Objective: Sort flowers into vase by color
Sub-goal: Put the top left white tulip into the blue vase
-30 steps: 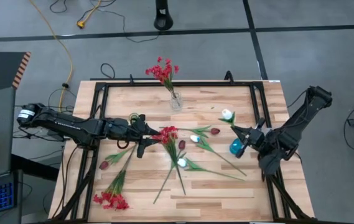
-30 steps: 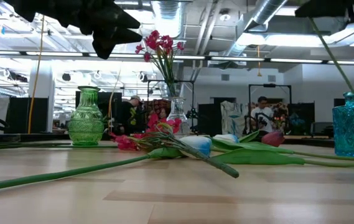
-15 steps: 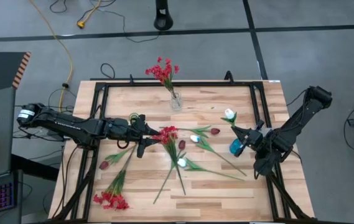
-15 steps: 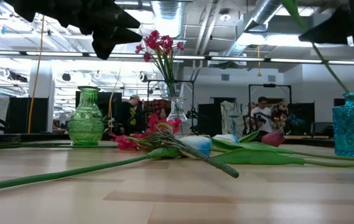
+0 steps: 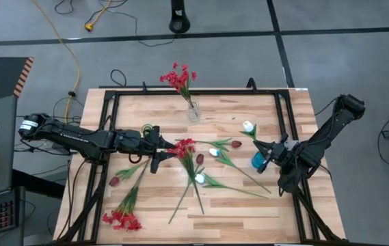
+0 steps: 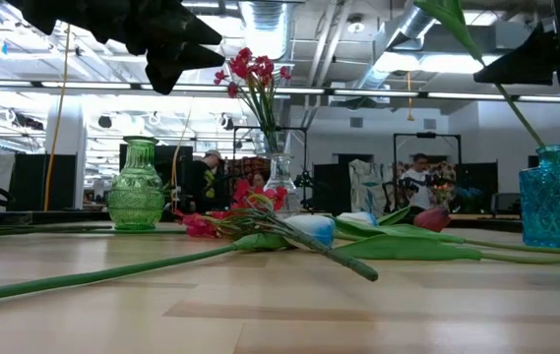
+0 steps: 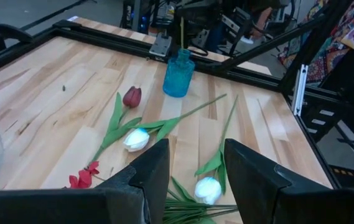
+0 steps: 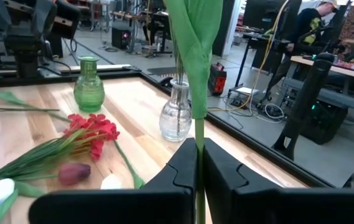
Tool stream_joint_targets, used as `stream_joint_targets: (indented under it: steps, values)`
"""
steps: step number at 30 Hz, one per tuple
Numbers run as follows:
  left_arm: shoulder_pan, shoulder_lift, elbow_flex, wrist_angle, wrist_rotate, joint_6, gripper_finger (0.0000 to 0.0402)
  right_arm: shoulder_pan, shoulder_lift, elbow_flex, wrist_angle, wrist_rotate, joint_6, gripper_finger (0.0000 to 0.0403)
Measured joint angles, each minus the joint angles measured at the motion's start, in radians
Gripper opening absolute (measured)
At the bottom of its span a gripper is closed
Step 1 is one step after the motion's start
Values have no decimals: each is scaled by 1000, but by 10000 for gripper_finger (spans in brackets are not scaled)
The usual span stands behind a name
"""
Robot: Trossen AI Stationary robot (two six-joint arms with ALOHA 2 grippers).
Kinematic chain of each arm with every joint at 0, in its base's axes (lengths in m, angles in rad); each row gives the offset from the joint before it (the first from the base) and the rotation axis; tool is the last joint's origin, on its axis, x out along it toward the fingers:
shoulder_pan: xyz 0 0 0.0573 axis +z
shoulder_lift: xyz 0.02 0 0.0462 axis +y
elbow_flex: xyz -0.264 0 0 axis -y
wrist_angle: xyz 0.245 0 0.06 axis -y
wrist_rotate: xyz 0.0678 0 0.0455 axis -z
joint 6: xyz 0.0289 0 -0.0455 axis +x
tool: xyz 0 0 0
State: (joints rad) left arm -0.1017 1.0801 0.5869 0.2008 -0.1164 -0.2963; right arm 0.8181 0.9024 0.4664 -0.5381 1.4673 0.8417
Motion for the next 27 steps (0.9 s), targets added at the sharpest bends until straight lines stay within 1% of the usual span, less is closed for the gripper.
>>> stream_joint_targets:
  steps: [8, 12, 15, 21, 24, 27]
  values:
    - [0, 0, 0, 0, 0, 0, 141, 0, -6, 0, 9, -3, -1, 50]
    - [0, 0, 0, 0, 0, 0, 141, 0, -33, 2, 30, -6, -1, 66]
    - [0, 0, 0, 0, 0, 0, 141, 0, -69, 2, 30, -42, -2, 93]
    - [0, 0, 0, -1, 0, 0, 141, 0, -151, 2, 30, -150, -53, 173]
    - [0, 0, 0, -1, 0, 0, 141, -1, -195, 2, 30, -245, -93, 207]
    - [0, 0, 0, -1, 0, 0, 141, 0, -235, 2, 35, -327, -108, 228]
